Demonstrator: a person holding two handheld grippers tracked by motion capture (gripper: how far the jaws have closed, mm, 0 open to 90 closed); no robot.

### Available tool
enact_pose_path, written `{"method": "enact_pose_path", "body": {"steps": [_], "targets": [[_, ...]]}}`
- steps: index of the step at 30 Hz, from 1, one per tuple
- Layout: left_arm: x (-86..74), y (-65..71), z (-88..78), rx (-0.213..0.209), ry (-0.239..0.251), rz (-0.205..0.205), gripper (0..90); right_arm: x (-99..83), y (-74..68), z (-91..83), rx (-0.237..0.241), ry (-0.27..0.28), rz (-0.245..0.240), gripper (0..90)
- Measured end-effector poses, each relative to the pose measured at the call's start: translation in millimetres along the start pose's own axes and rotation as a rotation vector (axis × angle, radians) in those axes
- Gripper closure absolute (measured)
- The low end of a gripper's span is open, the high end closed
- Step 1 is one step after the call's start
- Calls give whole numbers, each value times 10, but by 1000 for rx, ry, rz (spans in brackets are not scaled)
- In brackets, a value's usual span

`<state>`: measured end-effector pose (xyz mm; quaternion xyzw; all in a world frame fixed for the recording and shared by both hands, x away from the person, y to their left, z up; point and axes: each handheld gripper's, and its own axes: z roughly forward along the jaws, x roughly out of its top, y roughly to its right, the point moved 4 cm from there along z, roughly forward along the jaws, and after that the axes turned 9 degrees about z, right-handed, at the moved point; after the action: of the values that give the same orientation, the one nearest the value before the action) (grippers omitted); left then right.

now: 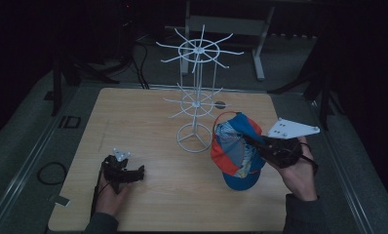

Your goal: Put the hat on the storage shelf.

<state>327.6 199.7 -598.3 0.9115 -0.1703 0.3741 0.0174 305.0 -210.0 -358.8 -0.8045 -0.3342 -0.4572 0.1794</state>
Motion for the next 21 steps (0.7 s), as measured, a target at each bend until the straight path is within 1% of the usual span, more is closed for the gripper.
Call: {"method": "enact_pose_path", "body": {"steps": [9,21], "targets": [[0,0,0,0,0,0,34,99,7,-54,-4,28,-1,883],[-1,-2,-2,-1,-3,4,34,185,22,-96,-8,55,3,883]]}}
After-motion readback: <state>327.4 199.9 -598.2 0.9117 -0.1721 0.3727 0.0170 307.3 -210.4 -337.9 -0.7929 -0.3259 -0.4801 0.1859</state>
